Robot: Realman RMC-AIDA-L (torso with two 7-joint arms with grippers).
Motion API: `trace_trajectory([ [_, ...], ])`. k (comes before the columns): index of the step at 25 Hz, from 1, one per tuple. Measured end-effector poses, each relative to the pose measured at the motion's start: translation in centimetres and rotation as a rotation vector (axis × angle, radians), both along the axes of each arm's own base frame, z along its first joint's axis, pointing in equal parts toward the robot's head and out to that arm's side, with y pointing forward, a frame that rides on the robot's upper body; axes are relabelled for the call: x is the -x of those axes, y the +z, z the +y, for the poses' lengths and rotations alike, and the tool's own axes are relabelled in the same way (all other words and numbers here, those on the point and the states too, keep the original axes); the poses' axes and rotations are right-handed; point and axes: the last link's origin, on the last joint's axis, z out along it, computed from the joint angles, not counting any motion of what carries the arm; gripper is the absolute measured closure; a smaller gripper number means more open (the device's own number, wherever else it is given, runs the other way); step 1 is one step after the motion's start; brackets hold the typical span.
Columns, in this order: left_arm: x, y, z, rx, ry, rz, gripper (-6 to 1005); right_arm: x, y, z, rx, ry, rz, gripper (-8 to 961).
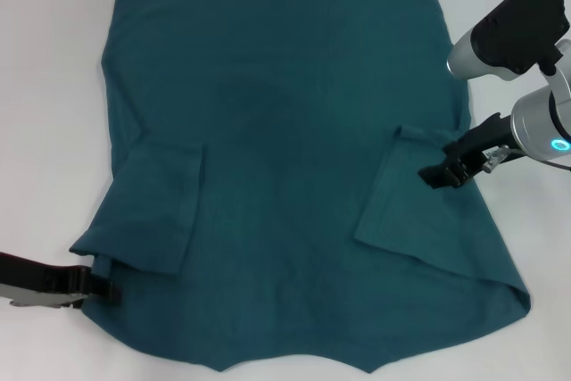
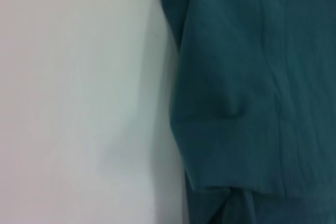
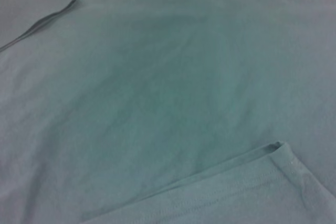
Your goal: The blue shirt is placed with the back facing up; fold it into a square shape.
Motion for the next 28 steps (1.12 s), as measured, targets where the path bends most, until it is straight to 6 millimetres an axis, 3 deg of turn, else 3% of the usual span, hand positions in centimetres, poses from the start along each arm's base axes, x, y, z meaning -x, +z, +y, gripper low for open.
trace_trajectory([
  [9, -0.3, -0.2, 0.2, 0.008, -0.004, -0.005, 674, -0.8, 0.2, -0.4, 0.000, -0.050, 0.010, 424],
  [17, -0.9, 0.3, 0.6, -0.026, -0.052, -0.026, 976, -2.8, 1.8, -2.8, 0.007, -0.244, 0.070, 413],
  [23, -1.2, 0.6, 1.2, -0.049, -0.083, -0.014, 976, -3.3, 2.9, -5.7, -0.024, -0.365, 0.162, 405],
  [28, -1.7, 0.6, 1.5, -0.038, -0.104, -0.012, 976, -3.5, 2.4, -6.9, -0.012, -0.420, 0.170, 367],
])
